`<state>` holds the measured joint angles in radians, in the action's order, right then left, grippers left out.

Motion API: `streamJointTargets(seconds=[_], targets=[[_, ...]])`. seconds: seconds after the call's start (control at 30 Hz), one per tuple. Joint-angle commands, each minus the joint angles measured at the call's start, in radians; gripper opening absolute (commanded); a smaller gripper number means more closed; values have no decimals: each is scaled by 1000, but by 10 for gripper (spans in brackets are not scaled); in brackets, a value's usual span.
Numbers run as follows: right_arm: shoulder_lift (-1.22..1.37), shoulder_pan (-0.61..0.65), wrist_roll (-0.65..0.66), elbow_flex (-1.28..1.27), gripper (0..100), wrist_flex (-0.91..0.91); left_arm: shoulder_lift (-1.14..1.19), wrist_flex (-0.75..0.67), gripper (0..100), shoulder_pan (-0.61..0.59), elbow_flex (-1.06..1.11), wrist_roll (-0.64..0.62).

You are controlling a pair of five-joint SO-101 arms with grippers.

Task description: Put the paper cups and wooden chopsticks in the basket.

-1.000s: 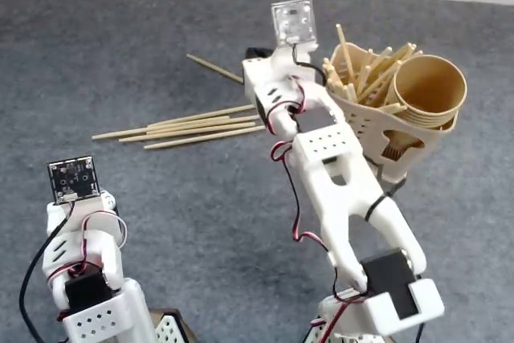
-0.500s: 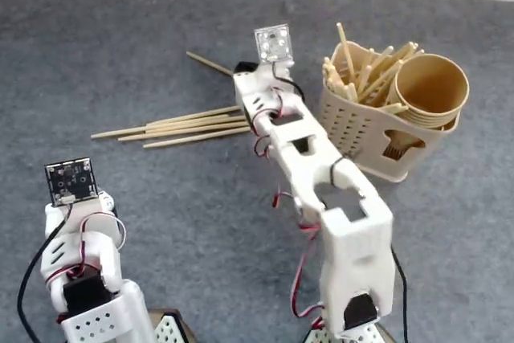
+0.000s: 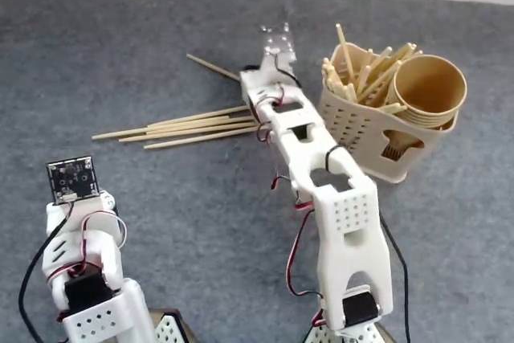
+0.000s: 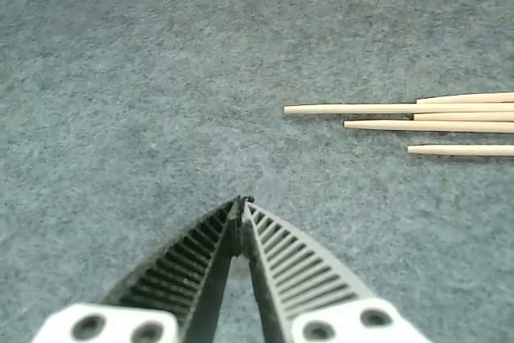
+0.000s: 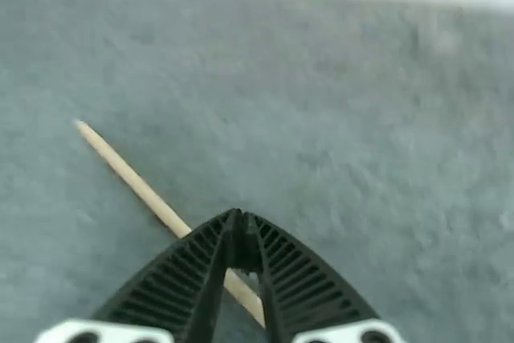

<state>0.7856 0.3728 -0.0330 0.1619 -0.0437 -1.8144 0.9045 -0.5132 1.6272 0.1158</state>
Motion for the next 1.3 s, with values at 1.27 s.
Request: streamJointTargets(seconds=[1.27], targets=[[177,338,9,788,6,-1550,-2,-17,11,-5,-7,6]])
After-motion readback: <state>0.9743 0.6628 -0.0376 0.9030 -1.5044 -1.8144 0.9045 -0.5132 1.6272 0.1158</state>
